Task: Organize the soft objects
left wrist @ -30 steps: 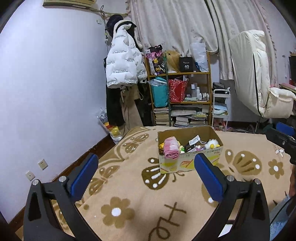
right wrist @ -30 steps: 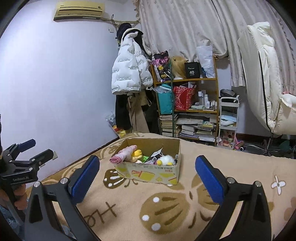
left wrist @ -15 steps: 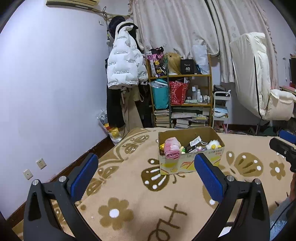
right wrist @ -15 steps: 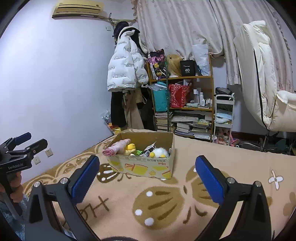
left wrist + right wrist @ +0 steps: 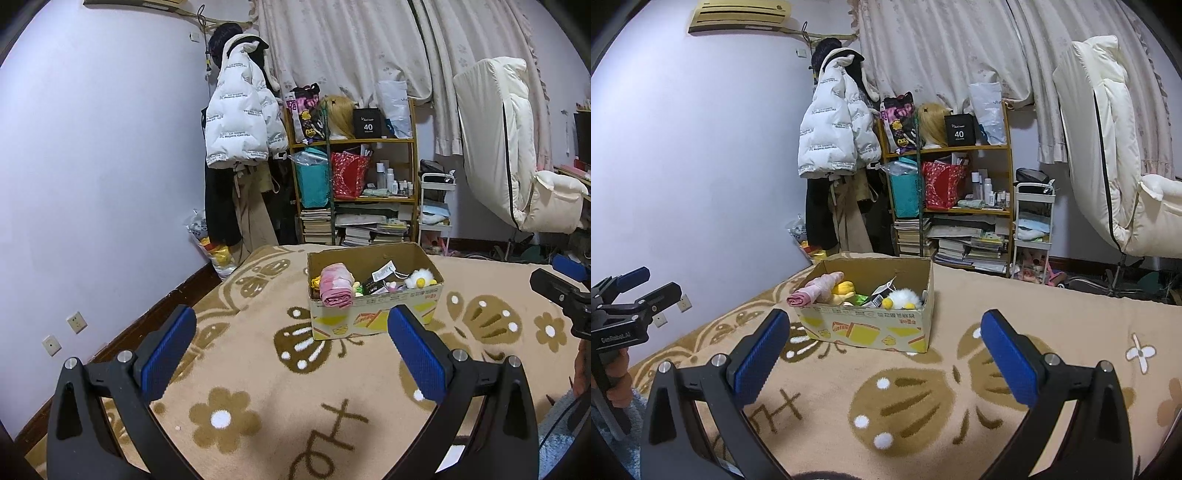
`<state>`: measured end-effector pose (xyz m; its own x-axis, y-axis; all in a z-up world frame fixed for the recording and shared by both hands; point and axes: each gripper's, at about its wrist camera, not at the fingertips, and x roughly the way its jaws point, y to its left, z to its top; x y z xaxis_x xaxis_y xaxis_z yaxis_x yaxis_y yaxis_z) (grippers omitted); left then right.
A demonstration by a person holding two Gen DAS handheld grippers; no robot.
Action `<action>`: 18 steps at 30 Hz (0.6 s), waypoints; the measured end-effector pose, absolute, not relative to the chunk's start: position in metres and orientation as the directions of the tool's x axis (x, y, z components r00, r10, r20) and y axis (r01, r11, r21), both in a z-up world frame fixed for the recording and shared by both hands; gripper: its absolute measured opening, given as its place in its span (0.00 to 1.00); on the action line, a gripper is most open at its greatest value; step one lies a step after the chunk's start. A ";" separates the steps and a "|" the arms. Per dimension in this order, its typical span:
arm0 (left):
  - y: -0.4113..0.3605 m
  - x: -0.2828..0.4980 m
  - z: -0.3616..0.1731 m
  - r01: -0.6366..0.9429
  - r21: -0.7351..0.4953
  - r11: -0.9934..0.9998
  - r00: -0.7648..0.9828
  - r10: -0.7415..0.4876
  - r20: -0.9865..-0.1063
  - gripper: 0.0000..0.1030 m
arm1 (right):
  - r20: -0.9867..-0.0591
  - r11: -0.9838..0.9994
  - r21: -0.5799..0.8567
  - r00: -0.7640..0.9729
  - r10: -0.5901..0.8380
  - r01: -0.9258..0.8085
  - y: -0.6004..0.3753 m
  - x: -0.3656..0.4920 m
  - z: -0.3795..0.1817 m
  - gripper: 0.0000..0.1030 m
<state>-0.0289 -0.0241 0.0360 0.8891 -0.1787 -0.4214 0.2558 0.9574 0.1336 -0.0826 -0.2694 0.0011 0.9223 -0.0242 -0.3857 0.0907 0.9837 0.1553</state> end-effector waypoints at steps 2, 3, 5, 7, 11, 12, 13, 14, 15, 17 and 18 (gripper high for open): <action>-0.025 -0.029 0.035 0.252 0.137 0.958 0.890 -0.174 -0.422 0.99 | -0.387 0.984 0.154 0.922 -0.025 0.091 -0.270 -0.082 0.001 1.00; -0.025 -0.029 0.034 0.252 0.138 0.958 0.890 -0.173 -0.423 0.99 | -0.387 0.984 0.155 0.922 -0.024 0.090 -0.270 -0.083 0.001 1.00; -0.025 -0.029 0.034 0.247 0.140 0.959 0.891 -0.168 -0.422 0.99 | -0.387 0.984 0.156 0.922 -0.023 0.090 -0.271 -0.083 0.001 1.00; -0.026 -0.029 0.034 0.247 0.143 0.958 0.889 -0.166 -0.426 0.99 | -0.386 0.984 0.157 0.922 -0.021 0.088 -0.272 -0.083 0.001 1.00; -0.028 -0.030 0.033 0.254 0.152 0.955 0.887 -0.168 -0.430 0.99 | -0.387 0.983 0.161 0.922 -0.023 0.091 -0.272 -0.082 0.000 1.00; -0.029 -0.030 0.032 0.255 0.154 0.955 0.887 -0.167 -0.431 0.99 | -0.387 0.983 0.162 0.922 -0.021 0.091 -0.272 -0.082 0.000 1.00; -0.029 -0.031 0.032 0.251 0.158 0.955 0.889 -0.163 -0.429 0.99 | -0.389 0.983 0.157 0.921 -0.024 0.092 -0.272 -0.082 0.000 1.00; -0.030 -0.031 0.032 0.250 0.160 0.955 0.889 -0.161 -0.428 0.99 | -0.389 0.983 0.157 0.921 -0.025 0.092 -0.272 -0.082 0.000 1.00; -0.030 -0.031 0.031 0.250 0.162 0.955 0.890 -0.160 -0.428 0.99 | -0.388 0.983 0.158 0.921 -0.024 0.092 -0.273 -0.083 0.000 1.00; -0.030 -0.032 0.031 0.248 0.162 0.955 0.890 -0.158 -0.427 0.99 | -0.388 0.983 0.158 0.921 -0.025 0.093 -0.272 -0.083 0.000 1.00; -0.030 -0.032 0.031 0.247 0.162 0.955 0.890 -0.158 -0.428 0.99 | -0.388 0.983 0.157 0.921 -0.026 0.094 -0.272 -0.083 0.000 1.00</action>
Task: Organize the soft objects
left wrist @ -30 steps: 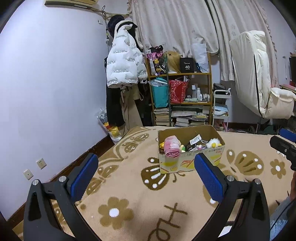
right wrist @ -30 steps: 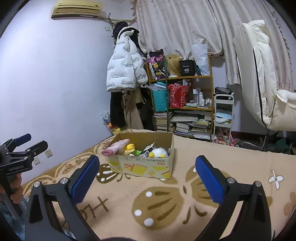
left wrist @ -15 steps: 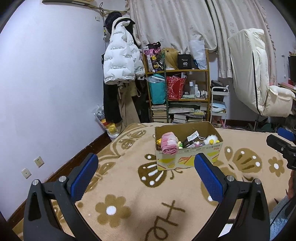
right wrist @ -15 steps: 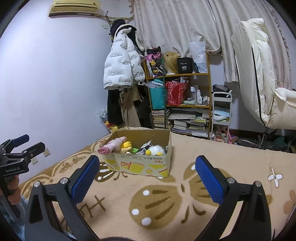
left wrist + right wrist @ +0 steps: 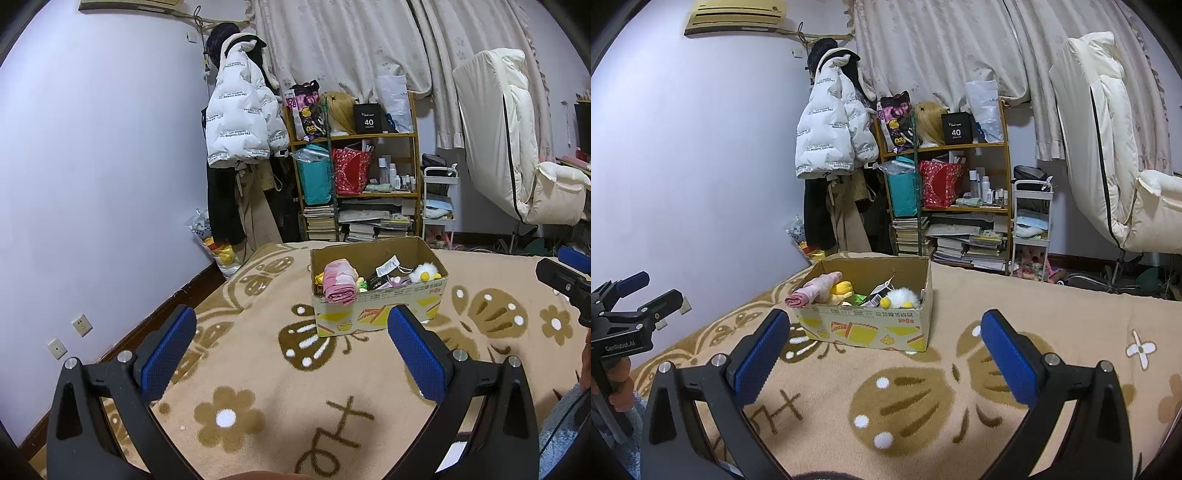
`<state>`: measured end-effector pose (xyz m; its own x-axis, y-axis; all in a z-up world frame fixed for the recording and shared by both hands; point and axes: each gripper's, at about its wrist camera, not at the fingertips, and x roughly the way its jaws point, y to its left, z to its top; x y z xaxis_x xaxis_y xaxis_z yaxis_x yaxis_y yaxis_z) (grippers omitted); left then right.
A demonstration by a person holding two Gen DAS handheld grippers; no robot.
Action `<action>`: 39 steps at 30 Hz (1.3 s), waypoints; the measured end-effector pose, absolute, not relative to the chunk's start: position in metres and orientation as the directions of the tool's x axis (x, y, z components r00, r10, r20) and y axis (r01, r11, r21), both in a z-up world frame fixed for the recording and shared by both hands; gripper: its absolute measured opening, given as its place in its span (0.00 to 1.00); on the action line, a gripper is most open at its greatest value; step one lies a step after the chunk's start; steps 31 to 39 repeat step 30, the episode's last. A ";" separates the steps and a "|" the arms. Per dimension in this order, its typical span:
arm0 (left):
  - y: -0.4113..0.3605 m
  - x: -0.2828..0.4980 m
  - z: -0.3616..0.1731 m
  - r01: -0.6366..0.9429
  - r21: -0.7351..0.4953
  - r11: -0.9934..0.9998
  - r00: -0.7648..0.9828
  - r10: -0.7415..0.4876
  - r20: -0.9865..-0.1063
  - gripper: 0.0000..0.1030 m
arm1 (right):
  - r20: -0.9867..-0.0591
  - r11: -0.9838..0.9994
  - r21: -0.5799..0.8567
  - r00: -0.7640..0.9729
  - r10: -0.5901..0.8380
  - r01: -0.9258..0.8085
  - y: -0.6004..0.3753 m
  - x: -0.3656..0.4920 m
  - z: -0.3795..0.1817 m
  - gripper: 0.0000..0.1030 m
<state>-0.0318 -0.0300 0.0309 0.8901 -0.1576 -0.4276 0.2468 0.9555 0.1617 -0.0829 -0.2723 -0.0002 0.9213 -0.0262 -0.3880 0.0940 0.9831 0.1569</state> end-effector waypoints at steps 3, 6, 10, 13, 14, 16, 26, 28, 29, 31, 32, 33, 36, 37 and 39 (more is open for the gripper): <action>-0.030 -0.032 0.031 0.248 0.162 0.955 0.889 -0.158 -0.429 0.99 | -0.388 0.983 0.158 0.921 -0.025 0.093 -0.273 -0.083 0.000 1.00; -0.030 -0.032 0.031 0.248 0.160 0.956 0.889 -0.159 -0.429 0.99 | -0.389 0.983 0.158 0.921 -0.024 0.092 -0.273 -0.083 0.000 1.00; -0.029 -0.031 0.029 0.247 0.156 0.956 0.888 -0.159 -0.432 0.99 | -0.388 0.983 0.157 0.921 -0.027 0.095 -0.273 -0.083 0.001 1.00; -0.028 -0.031 0.028 0.245 0.150 0.958 0.887 -0.159 -0.432 0.99 | -0.389 0.983 0.159 0.921 -0.024 0.093 -0.274 -0.083 0.000 1.00; -0.028 -0.031 0.028 0.245 0.151 0.958 0.887 -0.159 -0.433 0.99 | -0.389 0.983 0.158 0.921 -0.026 0.094 -0.273 -0.083 0.001 1.00; -0.028 -0.031 0.027 0.244 0.151 0.958 0.885 -0.157 -0.438 0.99 | -0.389 0.983 0.157 0.921 -0.025 0.093 -0.274 -0.083 0.001 1.00; -0.030 -0.032 0.026 0.242 0.152 0.958 0.884 -0.154 -0.442 0.99 | -0.389 0.983 0.159 0.921 -0.023 0.092 -0.275 -0.084 0.002 1.00; -0.030 -0.031 0.027 0.243 0.151 0.958 0.884 -0.155 -0.441 0.99 | -0.389 0.983 0.158 0.921 -0.023 0.092 -0.275 -0.084 0.002 1.00; -0.030 -0.032 0.026 0.244 0.150 0.958 0.884 -0.156 -0.441 0.99 | -0.389 0.983 0.158 0.921 -0.023 0.091 -0.275 -0.083 0.002 1.00; -0.030 -0.032 0.027 0.243 0.151 0.958 0.884 -0.154 -0.441 0.99 | -0.389 0.983 0.159 0.921 -0.023 0.091 -0.275 -0.084 0.002 1.00; -0.030 -0.032 0.027 0.243 0.151 0.958 0.884 -0.154 -0.441 0.99 | -0.389 0.983 0.159 0.921 -0.023 0.091 -0.275 -0.084 0.002 1.00; -0.030 -0.032 0.027 0.243 0.151 0.958 0.884 -0.154 -0.441 0.99 | -0.389 0.983 0.159 0.921 -0.023 0.091 -0.275 -0.084 0.002 1.00; -0.030 -0.032 0.027 0.243 0.151 0.958 0.884 -0.154 -0.441 0.99 | -0.389 0.983 0.159 0.921 -0.023 0.091 -0.275 -0.084 0.002 1.00; -0.030 -0.032 0.027 0.243 0.151 0.958 0.884 -0.154 -0.441 0.99 | -0.389 0.983 0.159 0.921 -0.023 0.091 -0.275 -0.084 0.002 1.00; -0.030 -0.032 0.027 0.243 0.151 0.958 0.884 -0.154 -0.441 0.99 | -0.389 0.983 0.159 0.921 -0.023 0.091 -0.275 -0.084 0.002 1.00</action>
